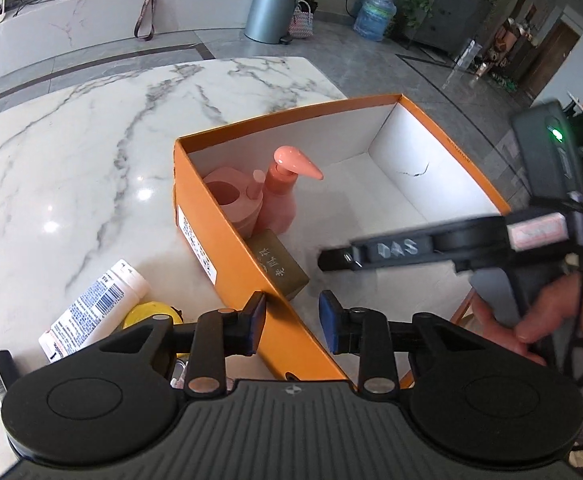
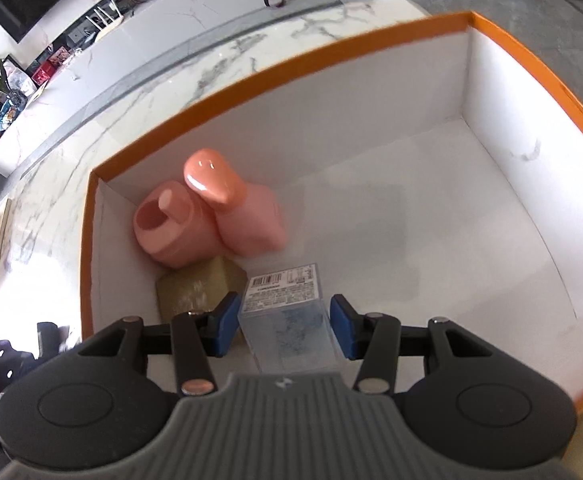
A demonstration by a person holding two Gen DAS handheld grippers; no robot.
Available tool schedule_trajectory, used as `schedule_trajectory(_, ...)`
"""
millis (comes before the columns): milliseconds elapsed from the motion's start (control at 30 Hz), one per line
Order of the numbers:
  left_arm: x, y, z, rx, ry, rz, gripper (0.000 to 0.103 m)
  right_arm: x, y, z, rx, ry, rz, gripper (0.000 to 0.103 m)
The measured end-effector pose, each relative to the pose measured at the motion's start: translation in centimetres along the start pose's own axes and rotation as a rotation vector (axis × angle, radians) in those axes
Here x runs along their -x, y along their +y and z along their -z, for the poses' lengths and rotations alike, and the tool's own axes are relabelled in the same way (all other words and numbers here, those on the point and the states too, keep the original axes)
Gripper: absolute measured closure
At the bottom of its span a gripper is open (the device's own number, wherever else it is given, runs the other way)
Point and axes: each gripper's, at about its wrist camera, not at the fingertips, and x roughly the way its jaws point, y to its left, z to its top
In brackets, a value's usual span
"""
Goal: Organize rigid objects
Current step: 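Lower the clear plastic box beside the brown box and open the right tool, then move both tools over the items beside the orange box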
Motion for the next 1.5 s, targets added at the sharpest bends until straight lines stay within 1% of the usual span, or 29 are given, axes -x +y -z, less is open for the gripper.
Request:
schedule_trajectory(33, 0.0, 0.1, 0.1, 0.008, -0.001, 0.003, 0.069, 0.3, -0.1, 0.1, -0.010, 0.017, -0.014, 0.052)
schedule_trajectory(100, 0.1, 0.2, 0.2, 0.022, 0.002, 0.000, 0.076, 0.5, -0.3, 0.6, -0.027, 0.056, -0.033, 0.052)
schedule_trajectory(300, 1.5, 0.7, 0.2, 0.056, -0.038, -0.004, 0.077, 0.2, 0.5, 1.5, 0.011, 0.120, -0.028, 0.051)
schedule_trajectory(400, 2.2, 1.0, 0.3, 0.065, -0.051, -0.011, 0.077, 0.3, 1.2, 2.2, 0.069, 0.161, -0.015, 0.052)
schedule_trajectory(500, 2.1, 1.1, 0.3, 0.075, -0.054, 0.006, 0.077, 0.4, 2.0, 2.3, 0.153, 0.208, -0.003, 0.052)
schedule_trajectory(567, 1.7, 1.0, 0.4, 0.073, -0.047, 0.013, 0.077, 0.3, 2.3, 2.3, 0.175, 0.218, -0.014, 0.052)
schedule_trajectory(633, 1.5, 1.0, 0.5, 0.081, -0.042, 0.025, 0.077, 0.1, 2.4, 2.2, 0.193, 0.215, -0.044, 0.052)
schedule_trajectory(833, 1.6, 1.4, 0.6, 0.098, -0.049, 0.025, 0.078, -0.5, 2.5, 2.0, 0.227, 0.237, -0.113, 0.050)
schedule_trajectory(900, 1.7, 1.5, 0.6, 0.102, -0.053, 0.022, 0.078, -0.2, 2.3, 1.9, 0.236, 0.246, -0.139, 0.048)
schedule_trajectory(967, 1.7, 1.5, 0.6, 0.105, -0.056, 0.025, 0.078, 0.4, 2.2, 1.8, 0.244, 0.226, -0.151, 0.042)
schedule_trajectory(1000, 1.7, 1.5, 0.6, 0.106, -0.056, 0.027, 0.078, 0.5, 2.0, 1.6, 0.244, 0.216, -0.159, 0.042)
schedule_trajectory(1033, 1.7, 1.5, 0.6, 0.106, -0.056, 0.029, 0.078, 0.7, 1.7, 1.5, 0.236, 0.209, -0.164, 0.044)
schedule_trajectory(1100, 1.6, 1.4, 0.6, 0.106, -0.055, 0.036, 0.078, 0.7, 1.2, 1.3, 0.209, 0.211, -0.162, 0.055)
schedule_trajectory(1133, 1.6, 1.4, 0.6, 0.105, -0.054, 0.039, 0.078, 0.7, 0.9, 1.4, 0.195, 0.214, -0.163, 0.065)
schedule_trajectory(1167, 1.6, 1.3, 0.6, 0.103, -0.053, 0.043, 0.078, 0.8, 0.9, 1.2, 0.179, 0.220, -0.158, 0.072)
schedule_trajectory(1200, 1.6, 1.3, 0.6, 0.099, -0.052, 0.047, 0.082, 0.7, 0.7, 1.3, 0.168, 0.223, -0.156, 0.075)
schedule_trajectory(1267, 1.5, 1.1, 0.6, 0.093, -0.051, 0.060, 0.084, 0.3, 0.8, 1.2, 0.133, 0.223, -0.157, 0.084)
schedule_trajectory(1300, 1.5, 1.0, 0.6, 0.091, -0.050, 0.070, 0.086, 0.2, 0.9, 1.4, 0.117, 0.222, -0.161, 0.085)
schedule_trajectory(1333, 1.4, 1.0, 0.6, 0.088, -0.048, 0.074, 0.087, 0.1, 1.1, 1.5, 0.103, 0.219, -0.165, 0.088)
schedule_trajectory(1500, 1.1, 0.7, 0.7, 0.079, -0.038, 0.064, 0.087, -0.2, 1.8, 1.9, 0.093, 0.178, -0.162, 0.088)
